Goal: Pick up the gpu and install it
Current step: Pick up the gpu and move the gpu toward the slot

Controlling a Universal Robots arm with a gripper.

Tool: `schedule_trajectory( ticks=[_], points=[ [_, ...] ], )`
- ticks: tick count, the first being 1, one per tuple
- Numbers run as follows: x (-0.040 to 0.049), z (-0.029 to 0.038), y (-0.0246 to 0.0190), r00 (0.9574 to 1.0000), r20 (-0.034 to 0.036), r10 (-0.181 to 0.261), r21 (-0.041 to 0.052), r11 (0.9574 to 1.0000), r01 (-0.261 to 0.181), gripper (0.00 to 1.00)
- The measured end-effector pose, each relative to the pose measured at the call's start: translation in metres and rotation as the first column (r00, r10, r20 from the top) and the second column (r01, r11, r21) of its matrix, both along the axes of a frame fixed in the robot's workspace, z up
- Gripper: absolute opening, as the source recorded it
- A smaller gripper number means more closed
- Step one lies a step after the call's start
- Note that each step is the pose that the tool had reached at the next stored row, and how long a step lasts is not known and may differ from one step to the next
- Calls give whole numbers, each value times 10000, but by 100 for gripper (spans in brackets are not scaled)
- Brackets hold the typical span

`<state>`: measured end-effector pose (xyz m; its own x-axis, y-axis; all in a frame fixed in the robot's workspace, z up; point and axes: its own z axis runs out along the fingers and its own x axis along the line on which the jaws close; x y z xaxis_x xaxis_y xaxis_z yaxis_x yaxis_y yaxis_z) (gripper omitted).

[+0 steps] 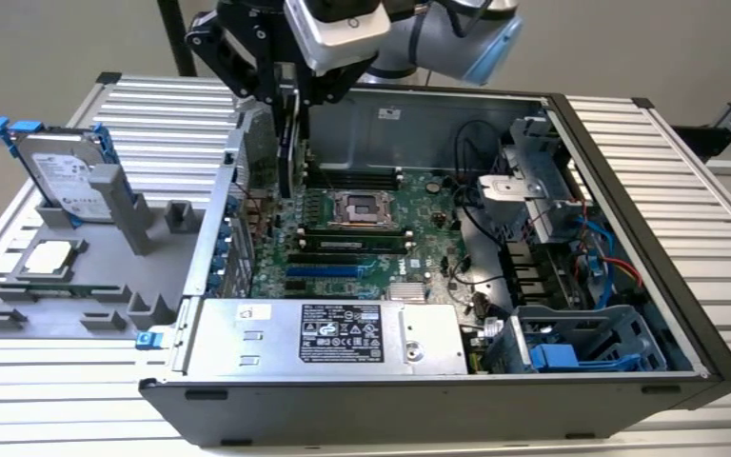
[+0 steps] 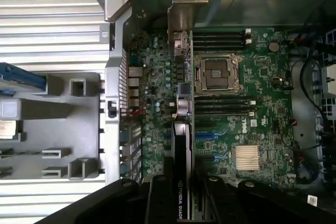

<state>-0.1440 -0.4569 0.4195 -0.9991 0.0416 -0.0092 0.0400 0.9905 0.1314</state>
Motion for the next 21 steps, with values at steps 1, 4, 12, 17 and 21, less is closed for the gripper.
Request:
schedule_trajectory(
  ticks=[1, 4, 12, 17, 21],
  points=[
    [18, 0, 0, 10000, 0, 3, 0, 10000, -3, 0],
    [73, 0, 0, 10000, -1, 14, 0, 10000, -14, 0],
    [215, 0, 0, 10000, -1, 40, 0, 10000, -40, 0],
    [302, 0, 0, 10000, -1, 55, 0, 10000, -55, 0],
    [371, 0, 0, 10000, -1, 67, 1, 10000, -67, 0]
  ],
)
